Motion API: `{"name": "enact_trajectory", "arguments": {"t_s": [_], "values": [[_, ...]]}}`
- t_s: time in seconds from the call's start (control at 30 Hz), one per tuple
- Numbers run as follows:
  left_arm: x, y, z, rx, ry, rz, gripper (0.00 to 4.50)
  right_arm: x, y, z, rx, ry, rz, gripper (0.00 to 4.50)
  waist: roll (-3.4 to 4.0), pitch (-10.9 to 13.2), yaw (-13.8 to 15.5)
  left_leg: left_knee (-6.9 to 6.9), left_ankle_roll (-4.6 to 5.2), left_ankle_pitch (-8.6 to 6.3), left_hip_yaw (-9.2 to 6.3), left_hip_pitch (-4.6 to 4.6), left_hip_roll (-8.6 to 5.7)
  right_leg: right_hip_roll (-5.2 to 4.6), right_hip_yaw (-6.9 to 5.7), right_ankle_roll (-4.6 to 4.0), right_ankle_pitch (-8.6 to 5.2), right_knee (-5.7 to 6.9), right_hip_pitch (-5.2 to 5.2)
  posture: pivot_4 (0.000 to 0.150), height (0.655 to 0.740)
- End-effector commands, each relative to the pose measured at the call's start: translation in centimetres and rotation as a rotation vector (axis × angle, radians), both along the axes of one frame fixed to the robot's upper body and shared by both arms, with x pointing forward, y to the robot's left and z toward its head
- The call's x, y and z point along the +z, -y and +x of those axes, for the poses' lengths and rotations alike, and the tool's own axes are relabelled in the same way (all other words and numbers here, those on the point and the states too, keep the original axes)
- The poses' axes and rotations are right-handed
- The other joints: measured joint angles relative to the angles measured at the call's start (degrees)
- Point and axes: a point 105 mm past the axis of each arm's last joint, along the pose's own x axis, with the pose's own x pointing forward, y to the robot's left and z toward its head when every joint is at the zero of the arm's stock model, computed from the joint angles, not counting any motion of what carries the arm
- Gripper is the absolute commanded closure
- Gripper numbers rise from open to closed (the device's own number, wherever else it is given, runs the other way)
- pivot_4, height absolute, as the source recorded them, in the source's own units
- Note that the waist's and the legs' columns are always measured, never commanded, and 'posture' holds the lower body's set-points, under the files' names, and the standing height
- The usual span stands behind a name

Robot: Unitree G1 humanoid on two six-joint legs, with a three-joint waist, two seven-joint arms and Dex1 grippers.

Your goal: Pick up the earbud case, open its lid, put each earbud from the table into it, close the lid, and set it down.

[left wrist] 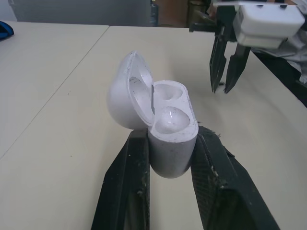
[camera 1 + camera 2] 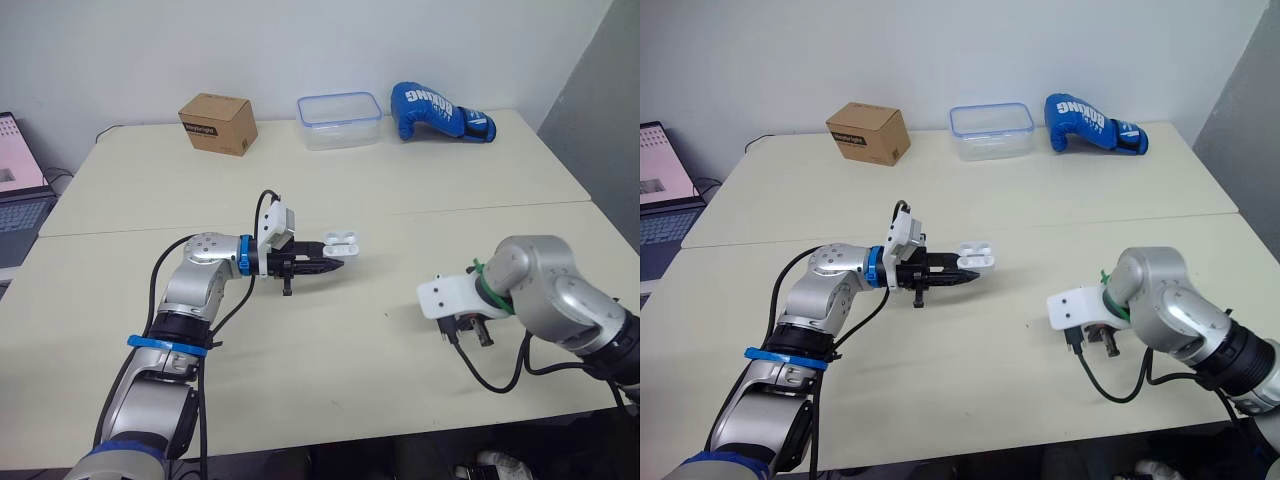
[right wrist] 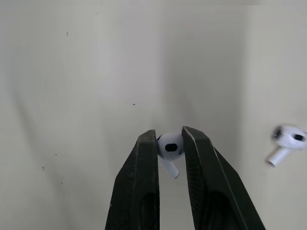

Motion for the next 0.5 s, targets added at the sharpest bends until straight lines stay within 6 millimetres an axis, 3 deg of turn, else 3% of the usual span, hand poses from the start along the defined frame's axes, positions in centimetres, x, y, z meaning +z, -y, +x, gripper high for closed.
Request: {"name": "enact_trajectory", "arguments": {"t_s": [0.03,0.2,0.5], "values": [[1.3,-0.1,-0.1,-0.002,0.036,-0.044,3.71,1.8,-0.9,-0.4,-0.089,-0.007,0.226,4.14,0.00,0.00,0.04,0.00,0.00,0.00,-0.01,0.00,0.00,0.00,-0.01,0.00,0.00,0.00,0.01,0.150,0.7307],[1.5,-0.1,0.2,0.000,0.032,-0.054,3.71,3.2,-2.6,-0.5,-0.225,-0.038,0.502,4.14,0.00,0.00,0.04,0.00,0.00,0.00,0.00,0.00,-0.01,-0.01,0.01,-0.01,0.00,0.03,0.00,0.150,0.7307],[1.4,0.2,0.5,-0.004,0.025,-0.063,3.71,8.0,-7.0,0.0,-0.421,-0.092,1.159,4.14,0.00,-0.02,-0.07,0.00,-0.01,0.00,-0.09,0.00,-0.04,-0.01,-0.01,-0.01,0.01,0.06,-0.02,0.150,0.7307]]}}
